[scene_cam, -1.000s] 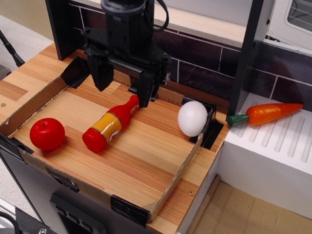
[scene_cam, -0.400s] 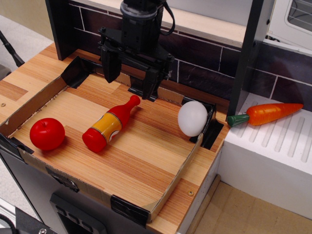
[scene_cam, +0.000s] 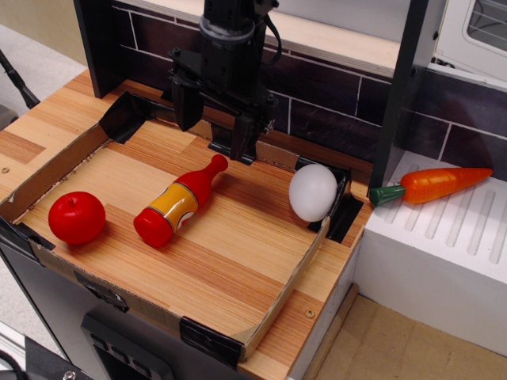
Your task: Upright hot sauce bottle
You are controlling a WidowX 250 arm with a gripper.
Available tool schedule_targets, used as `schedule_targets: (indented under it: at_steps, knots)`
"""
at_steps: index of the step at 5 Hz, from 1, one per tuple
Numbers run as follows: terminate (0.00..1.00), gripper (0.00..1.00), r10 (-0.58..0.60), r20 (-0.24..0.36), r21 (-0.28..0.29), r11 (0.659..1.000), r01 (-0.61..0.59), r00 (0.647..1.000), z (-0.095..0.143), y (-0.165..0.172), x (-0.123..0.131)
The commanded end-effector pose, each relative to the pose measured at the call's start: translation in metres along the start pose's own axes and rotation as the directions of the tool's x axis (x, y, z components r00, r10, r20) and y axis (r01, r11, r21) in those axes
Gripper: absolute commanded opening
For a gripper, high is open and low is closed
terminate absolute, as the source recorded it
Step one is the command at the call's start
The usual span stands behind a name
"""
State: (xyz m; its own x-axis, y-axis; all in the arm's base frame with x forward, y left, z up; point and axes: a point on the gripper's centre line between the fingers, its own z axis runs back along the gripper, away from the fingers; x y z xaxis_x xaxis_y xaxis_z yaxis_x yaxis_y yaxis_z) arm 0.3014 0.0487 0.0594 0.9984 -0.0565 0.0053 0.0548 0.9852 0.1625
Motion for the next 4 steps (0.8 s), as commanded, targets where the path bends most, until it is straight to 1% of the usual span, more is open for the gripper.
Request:
schedule_targets:
  at_steps: [1, 2, 3, 4]
  knots:
    - [0.0, 1.0, -0.032, 0.07, 0.033, 0.999, 0.03, 0.997, -0.005, 0.006, 0.017]
    - [0.0, 1.0, -0.019, 0.037, 0.044, 0.999, 0.018, 0.999, -0.014, 0.005, 0.018]
    - [0.0, 1.0, -0.021, 0.008, 0.04, 0.999, 0.021, 1.0, -0.023, 0.004, 0.018]
    - [0.0, 1.0, -0.034, 0.011, 0.029, 0.999, 0.034, 0.999, -0.028, 0.002, 0.016]
